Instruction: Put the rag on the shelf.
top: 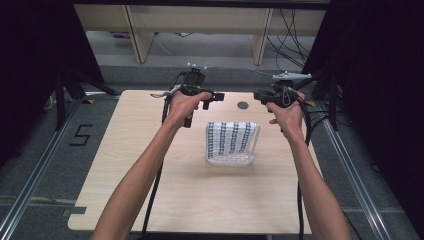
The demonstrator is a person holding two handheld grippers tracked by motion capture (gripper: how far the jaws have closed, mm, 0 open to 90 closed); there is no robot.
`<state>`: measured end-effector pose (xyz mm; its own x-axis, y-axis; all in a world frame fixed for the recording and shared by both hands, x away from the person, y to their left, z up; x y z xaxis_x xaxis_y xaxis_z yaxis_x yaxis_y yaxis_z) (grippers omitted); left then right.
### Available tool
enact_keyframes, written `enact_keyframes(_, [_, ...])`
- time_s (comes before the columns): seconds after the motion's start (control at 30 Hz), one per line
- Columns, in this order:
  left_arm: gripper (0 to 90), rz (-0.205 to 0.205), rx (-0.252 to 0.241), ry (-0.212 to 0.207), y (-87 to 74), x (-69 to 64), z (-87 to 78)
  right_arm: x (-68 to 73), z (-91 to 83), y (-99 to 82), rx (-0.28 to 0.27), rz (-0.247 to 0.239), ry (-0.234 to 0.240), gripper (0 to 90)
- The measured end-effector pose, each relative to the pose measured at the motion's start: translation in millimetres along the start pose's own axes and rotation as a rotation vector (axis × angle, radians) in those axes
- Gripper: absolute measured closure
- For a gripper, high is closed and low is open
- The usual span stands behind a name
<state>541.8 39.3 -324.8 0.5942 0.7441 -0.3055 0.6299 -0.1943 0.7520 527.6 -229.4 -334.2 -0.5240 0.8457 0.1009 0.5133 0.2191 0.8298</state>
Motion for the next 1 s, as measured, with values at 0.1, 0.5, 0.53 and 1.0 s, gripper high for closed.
enact_keyframes(0.1, [40.0, 0.003, -0.005, -0.003, -0.6, 0.5, -3.8, 2.3, -1.0, -0.1, 0.005, -0.001, 0.005, 71.1])
enact_keyframes(0.5, [35.7, 0.012, -0.034, -0.011, -7.8, -0.2, -23.4, 14.7, -9.5, -1.7, 0.013, -0.01, 0.051, 57.4])
enact_keyframes(0.53, [35.4, 0.015, -0.035, -0.014, -8.3, -0.4, -24.7, 15.2, -9.3, -2.7, 0.002, -0.017, 0.053, 56.9])
enact_keyframes(1.0, [33.0, 0.074, -0.022, -0.004, -19.8, -6.7, -44.9, 17.1, -28.2, -7.0, -0.008, -0.023, 0.061, 48.6])
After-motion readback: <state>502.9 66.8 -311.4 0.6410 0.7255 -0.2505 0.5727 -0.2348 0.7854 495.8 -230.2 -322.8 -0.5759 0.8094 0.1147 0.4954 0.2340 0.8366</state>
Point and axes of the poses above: each handheld gripper's, and its own axes: z roughly forward along the jaws, y roughly out of its top, x roughly to its left, the point moved 1 cm from there along z, roughly forward along the jaws, and after that the axes turned 4 degrees about x, right-handed, at the moved point
